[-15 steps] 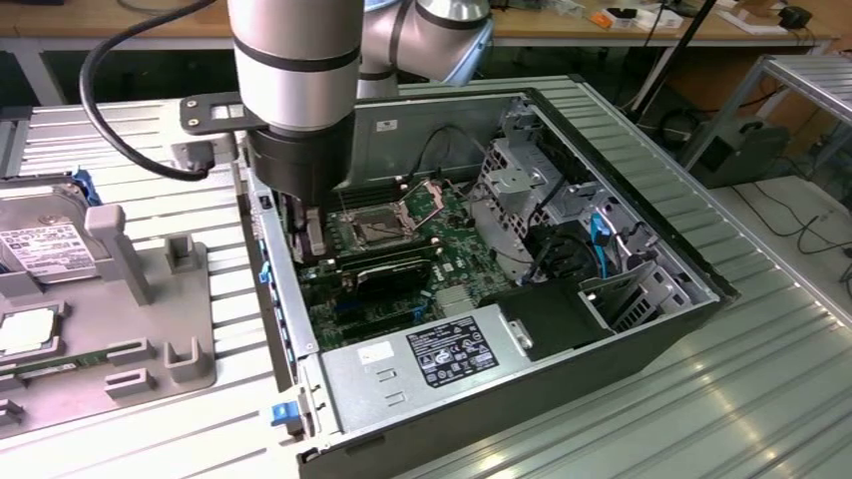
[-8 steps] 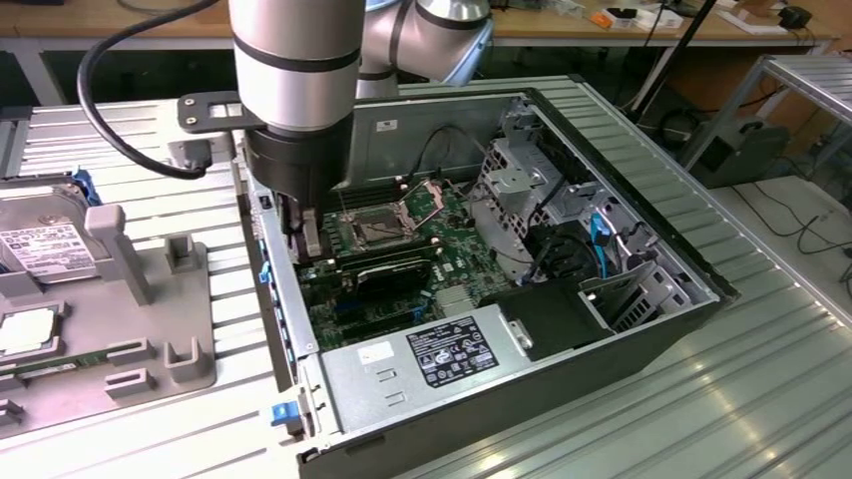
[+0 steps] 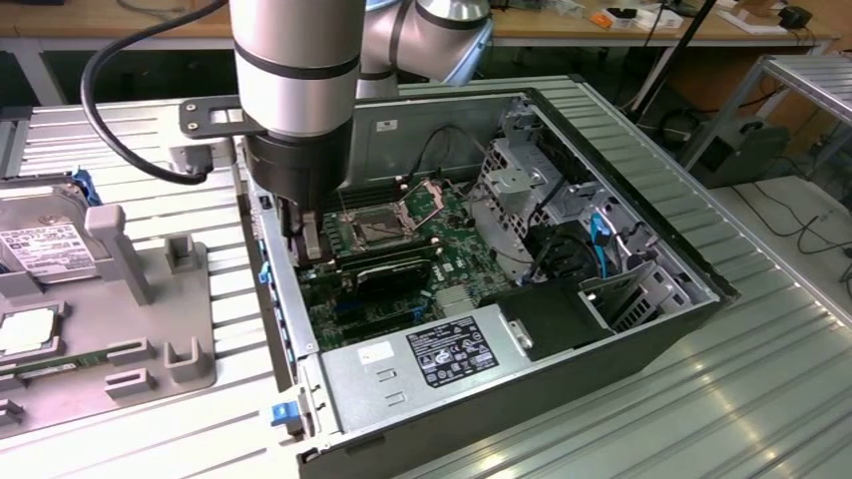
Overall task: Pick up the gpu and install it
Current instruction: 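Press down on the gpu until it lock into place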
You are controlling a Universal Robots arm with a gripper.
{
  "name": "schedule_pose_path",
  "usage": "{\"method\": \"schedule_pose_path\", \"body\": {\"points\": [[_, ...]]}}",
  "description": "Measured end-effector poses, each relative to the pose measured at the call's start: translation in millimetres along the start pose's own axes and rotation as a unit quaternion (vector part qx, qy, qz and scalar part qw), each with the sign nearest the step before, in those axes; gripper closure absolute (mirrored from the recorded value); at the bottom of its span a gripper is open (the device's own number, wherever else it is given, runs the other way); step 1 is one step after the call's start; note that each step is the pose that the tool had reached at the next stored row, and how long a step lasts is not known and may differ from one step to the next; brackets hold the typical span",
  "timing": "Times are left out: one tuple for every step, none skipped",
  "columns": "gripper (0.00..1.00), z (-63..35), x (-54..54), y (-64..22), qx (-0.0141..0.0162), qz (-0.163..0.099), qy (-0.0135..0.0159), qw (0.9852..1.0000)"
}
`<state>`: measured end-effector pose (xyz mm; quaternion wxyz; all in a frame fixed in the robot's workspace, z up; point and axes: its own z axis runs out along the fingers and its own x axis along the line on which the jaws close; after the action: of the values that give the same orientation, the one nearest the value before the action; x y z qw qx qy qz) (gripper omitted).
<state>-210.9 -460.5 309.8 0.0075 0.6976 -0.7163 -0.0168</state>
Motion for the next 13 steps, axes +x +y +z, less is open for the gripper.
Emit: {"method": "schedule_pose_path", "body": {"points": [[0.89,0.8,0.0,0.0,-0.0002,0.0,-0.0002,1.0],[0.89,1.4,0.0,-0.1,-0.0004,0.0,-0.0002,1.0],[0.89,2.1,0.0,-0.1,-0.0005,0.0,-0.0004,1.0],[0.89,2.7,0.0,-0.1,-0.0007,0.001,-0.0006,1.0],[0.89,2.8,0.0,-0.1,-0.0008,0.001,-0.0006,1.0],[0.89,2.8,0.0,-0.1,-0.0009,0.001,-0.0006,1.0],[0.89,3.0,0.0,-0.3,-0.0009,0.001,-0.0008,1.0],[0.89,3.0,-0.1,-1.0,-0.0009,0.001,-0.001,1.0],[0.89,3.1,-0.1,-1.6,-0.0008,0.001,-0.001,1.0],[0.89,4.1,-0.3,-2.7,0.0001,0.001,-0.0021,1.0],[0.89,3.4,-0.2,-3.7,-0.0005,0.001,-0.0016,1.0],[0.89,3.1,-0.1,-4.5,-0.0007,0.001,-0.0018,1.0],[0.89,3.1,-0.2,-5.2,-0.0007,0.001,-0.0021,1.0]]}}
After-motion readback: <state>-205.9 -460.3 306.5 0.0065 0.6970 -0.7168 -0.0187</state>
